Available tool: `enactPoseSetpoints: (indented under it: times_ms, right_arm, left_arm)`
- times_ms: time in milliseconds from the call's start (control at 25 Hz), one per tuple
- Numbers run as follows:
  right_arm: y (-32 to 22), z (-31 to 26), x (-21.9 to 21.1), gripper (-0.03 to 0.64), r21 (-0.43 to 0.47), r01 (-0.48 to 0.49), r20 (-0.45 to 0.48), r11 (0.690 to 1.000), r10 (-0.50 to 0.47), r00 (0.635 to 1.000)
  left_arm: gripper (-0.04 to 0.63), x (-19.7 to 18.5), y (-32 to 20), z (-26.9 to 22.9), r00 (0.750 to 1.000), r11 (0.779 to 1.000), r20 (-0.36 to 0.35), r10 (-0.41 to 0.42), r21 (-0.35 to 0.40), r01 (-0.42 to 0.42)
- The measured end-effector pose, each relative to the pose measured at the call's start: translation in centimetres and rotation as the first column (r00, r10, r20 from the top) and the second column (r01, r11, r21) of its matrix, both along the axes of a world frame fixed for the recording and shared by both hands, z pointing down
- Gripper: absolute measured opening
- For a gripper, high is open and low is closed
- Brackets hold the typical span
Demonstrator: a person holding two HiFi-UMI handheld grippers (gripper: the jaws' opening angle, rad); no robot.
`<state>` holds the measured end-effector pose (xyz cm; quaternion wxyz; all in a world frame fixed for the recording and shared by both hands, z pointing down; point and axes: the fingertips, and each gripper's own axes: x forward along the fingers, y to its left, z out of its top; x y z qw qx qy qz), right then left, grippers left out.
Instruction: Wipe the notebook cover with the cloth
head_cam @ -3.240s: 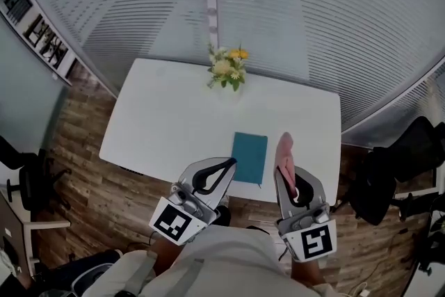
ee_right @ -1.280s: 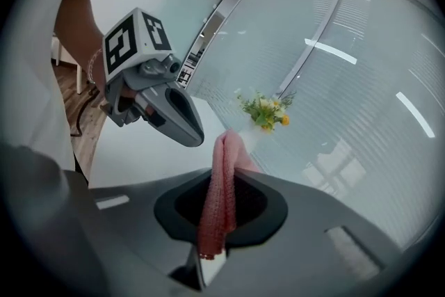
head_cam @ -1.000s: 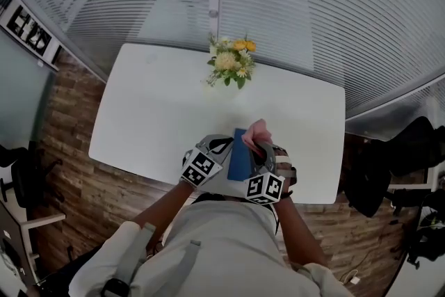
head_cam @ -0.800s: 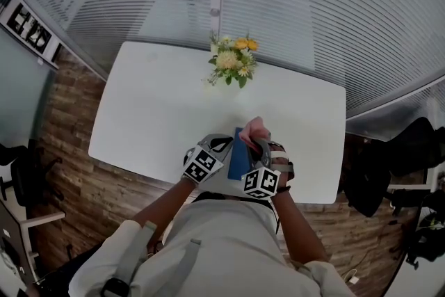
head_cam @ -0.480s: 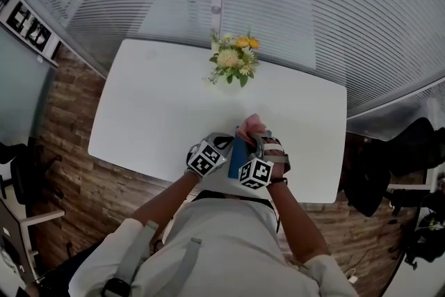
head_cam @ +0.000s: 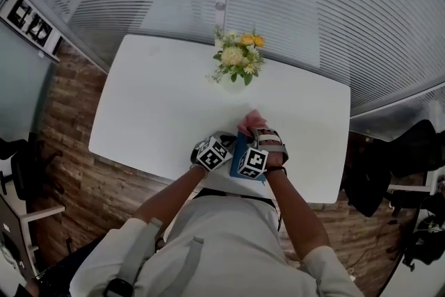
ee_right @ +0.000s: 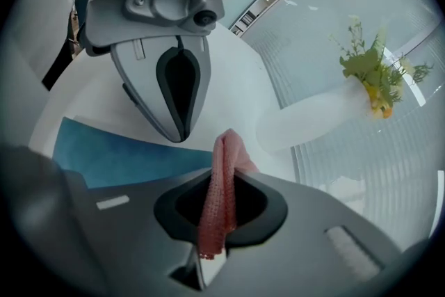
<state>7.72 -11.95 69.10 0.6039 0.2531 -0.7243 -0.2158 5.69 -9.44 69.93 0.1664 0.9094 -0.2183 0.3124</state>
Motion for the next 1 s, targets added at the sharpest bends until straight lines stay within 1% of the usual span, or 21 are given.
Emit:
enactPoseSetpoints:
  times_ms: [200, 320, 440, 560, 720, 1000]
  right_arm:
    - [-0.7, 2.3, 0.1, 0.028, -0.024, 0.012, -0.038, 1.000, -0.013, 0.999]
    - [-1.2, 2.5, 0.2, 0.028, -0.011, 0.025, -0.084, 1.000, -0.025, 0.996]
    - [-1.3, 3.1, 0.4, 0.028, -0.016, 0.046, -0.129, 0.999, -0.048, 0.991]
    - [-1.3, 3.8, 0.5, 0.028, -0.027, 0.047, -0.142, 0.999, -0.051, 0.989]
    - [-1.3, 3.9, 0.5, 0.023, -0.024, 0.059, -0.139, 0.998, -0.062, 0.988]
    - [-0.7, 4.0, 0.5, 0.008, -0.007, 0.085, -0.158, 0.996, -0.085, 0.984]
  left_arm:
    - [0.003, 0.2, -0.3, 1.2, 1.000, 1.000, 0.021, 0.017, -0.019, -0.017]
    - [0.003, 0.6, -0.4, 1.1, 0.999, 0.999, 0.032, 0.034, -0.021, -0.034]
    - [0.003, 0.7, -0.5, 1.4, 0.996, 0.999, 0.067, 0.052, -0.019, -0.051]
    - [0.003, 0.8, -0.5, 1.6, 0.993, 0.997, 0.091, 0.070, -0.017, -0.069]
    - [0.003, 0.8, -0.6, 1.6, 0.992, 0.997, 0.095, 0.077, -0.019, -0.075]
    - [0.002, 0.7, -0.5, 1.9, 0.991, 0.995, 0.100, 0.090, -0.049, -0.086]
